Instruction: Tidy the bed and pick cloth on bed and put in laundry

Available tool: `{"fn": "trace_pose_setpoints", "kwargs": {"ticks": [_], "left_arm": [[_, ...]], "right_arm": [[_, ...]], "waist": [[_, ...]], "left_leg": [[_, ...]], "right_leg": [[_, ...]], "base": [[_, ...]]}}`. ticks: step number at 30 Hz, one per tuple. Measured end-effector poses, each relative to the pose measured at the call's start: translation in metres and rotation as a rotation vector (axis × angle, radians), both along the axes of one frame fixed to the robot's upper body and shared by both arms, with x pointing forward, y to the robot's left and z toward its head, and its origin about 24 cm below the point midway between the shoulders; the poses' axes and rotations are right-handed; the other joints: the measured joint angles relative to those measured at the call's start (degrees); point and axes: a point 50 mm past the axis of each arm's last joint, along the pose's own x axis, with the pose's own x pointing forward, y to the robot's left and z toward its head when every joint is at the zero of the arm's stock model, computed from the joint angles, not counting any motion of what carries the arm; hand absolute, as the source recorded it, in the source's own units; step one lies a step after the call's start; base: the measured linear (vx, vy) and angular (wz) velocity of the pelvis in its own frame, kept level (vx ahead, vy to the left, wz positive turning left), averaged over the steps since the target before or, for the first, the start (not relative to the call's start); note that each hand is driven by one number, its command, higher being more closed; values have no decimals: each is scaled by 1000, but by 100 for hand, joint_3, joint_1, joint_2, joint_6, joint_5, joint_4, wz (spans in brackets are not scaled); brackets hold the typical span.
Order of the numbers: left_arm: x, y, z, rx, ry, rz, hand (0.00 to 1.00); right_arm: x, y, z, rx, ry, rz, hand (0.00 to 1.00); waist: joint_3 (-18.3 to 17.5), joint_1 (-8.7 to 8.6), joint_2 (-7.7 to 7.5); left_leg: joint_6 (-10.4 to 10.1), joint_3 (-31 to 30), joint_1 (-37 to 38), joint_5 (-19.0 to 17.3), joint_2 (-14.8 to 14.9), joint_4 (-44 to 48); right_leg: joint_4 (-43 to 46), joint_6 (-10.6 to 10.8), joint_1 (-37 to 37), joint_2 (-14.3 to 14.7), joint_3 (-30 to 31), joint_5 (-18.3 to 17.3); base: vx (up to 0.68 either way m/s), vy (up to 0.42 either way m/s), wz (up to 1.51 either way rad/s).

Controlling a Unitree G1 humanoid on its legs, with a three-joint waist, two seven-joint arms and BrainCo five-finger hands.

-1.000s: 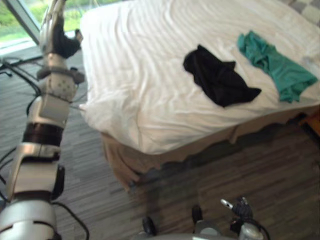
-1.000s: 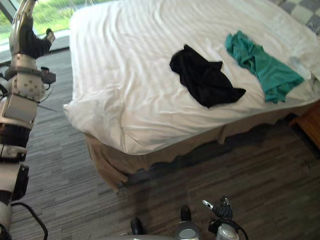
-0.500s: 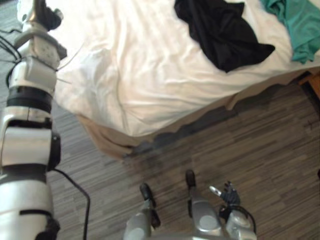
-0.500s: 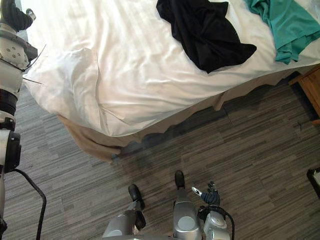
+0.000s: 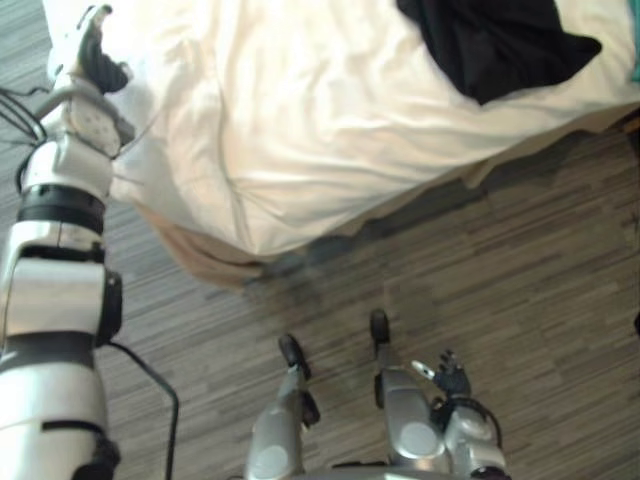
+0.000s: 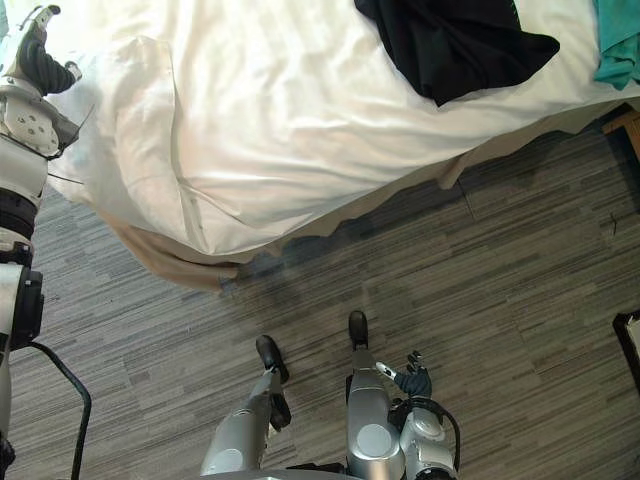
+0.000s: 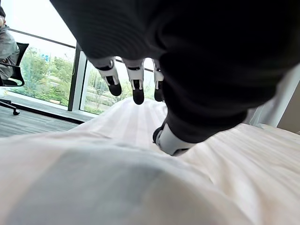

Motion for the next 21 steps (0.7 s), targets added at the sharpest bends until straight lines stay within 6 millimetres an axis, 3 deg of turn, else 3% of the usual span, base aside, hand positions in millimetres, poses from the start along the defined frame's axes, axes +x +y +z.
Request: {"fn": "trace_pose_setpoints", "kwargs": {"ticks": [4,5,15,21], "left_arm": [[5,-9,-8,7,40,-31,0],[6,-11,-10,17,45,-34,100],[6,-20,-13,19,-7,-75,100],[5,-21,-29,47,23,-89,100]], "right_arm": [[5,1,2,-3,-10,6,0],[6,0,3,-11,-13,14,0],[14,2,7,-31,-28,25,0],[15,3,6,-51,-18,62,0]], "waist": [[165,-4,0],[165,-12,0],[177,5,-12],[177,8,-12]], "left_leg": [[7,2,-124,13,-2,0],[8,2,-183,14,-3,0],[8,28,-304,13,-38,0],[9,-3,-129,13,-52,0]], "right_leg": [[-2,2,-125,-1,10,20],[-2,1,-177,-2,11,22],[-3,21,-307,-46,31,35],[-14,41,-116,-100,9,47]], "base": [[-3,3,2],[0,0,0],[-2,2,0],[-1,7,1]]}}
